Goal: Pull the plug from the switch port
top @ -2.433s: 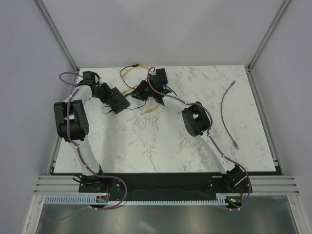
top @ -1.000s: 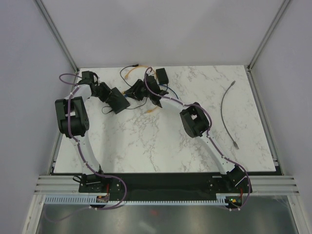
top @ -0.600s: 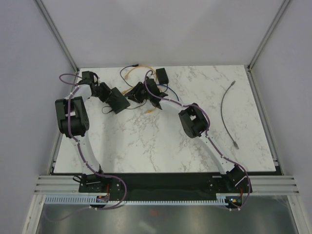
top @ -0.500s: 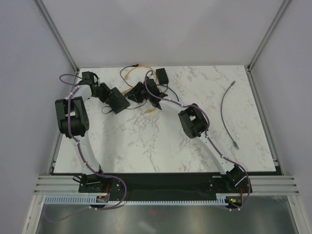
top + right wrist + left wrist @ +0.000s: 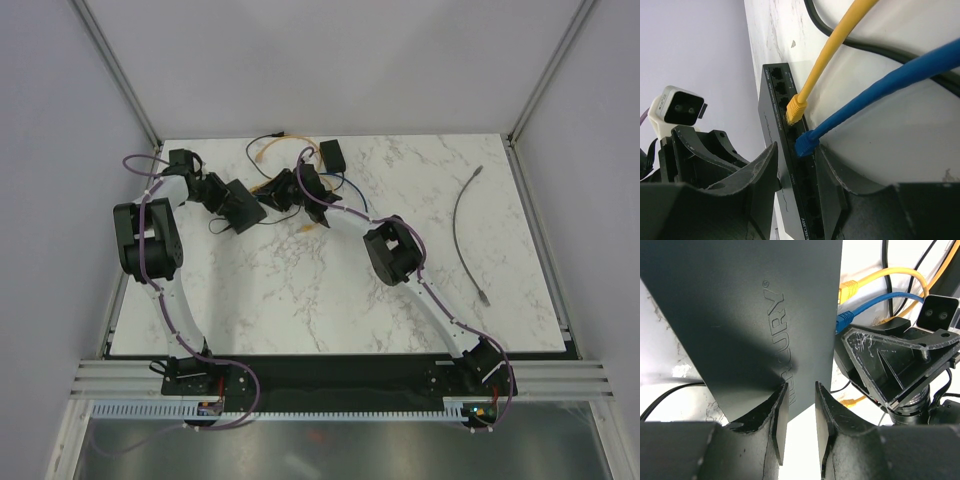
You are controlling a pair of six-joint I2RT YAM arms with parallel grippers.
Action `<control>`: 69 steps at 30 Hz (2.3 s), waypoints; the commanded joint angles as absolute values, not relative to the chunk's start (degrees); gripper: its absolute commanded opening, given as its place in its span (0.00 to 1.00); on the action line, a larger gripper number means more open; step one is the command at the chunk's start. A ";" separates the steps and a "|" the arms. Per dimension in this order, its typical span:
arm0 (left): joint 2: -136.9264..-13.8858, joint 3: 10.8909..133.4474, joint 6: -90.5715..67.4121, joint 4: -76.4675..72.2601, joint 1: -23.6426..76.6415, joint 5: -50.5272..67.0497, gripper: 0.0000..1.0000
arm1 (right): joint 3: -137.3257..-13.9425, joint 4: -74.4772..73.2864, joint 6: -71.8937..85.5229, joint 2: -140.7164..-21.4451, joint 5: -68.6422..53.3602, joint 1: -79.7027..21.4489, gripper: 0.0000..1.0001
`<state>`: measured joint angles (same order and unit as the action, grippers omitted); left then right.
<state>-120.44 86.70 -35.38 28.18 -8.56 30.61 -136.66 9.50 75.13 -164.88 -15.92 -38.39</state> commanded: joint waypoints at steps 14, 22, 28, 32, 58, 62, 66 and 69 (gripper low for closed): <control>-119.88 86.31 -35.16 27.77 -8.70 31.91 0.34 | -138.25 4.22 76.73 -169.54 -12.83 -39.11 0.24; -120.50 85.69 -38.40 30.75 -8.88 27.51 0.33 | -138.25 3.16 81.81 -170.16 -13.27 -38.67 0.00; -121.73 86.40 -39.02 34.89 -8.88 23.03 0.32 | -135.36 4.30 90.59 -168.22 -10.37 -38.23 0.00; -122.17 87.36 -38.50 36.47 -8.88 22.06 0.32 | -135.35 5.19 97.72 -168.57 -9.14 -38.58 0.00; -123.22 88.68 -36.74 38.76 -8.88 18.72 0.33 | -139.20 -12.97 89.76 -166.63 -3.62 -37.27 0.00; -123.22 88.68 -36.56 39.02 -8.79 18.55 0.33 | -136.24 -13.54 80.19 -164.80 -1.24 -37.26 0.00; -123.49 88.42 -36.39 39.11 -8.88 18.63 0.33 | -135.43 -14.41 74.46 -163.57 1.21 -37.27 0.00; -123.66 88.33 -36.39 39.11 -8.88 18.72 0.33 | -139.38 -15.99 70.24 -163.83 2.46 -37.35 0.00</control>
<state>-120.46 88.68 -38.54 35.40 -8.64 24.56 -137.95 -1.89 80.01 -162.91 -6.11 -39.07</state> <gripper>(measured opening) 0.324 0.032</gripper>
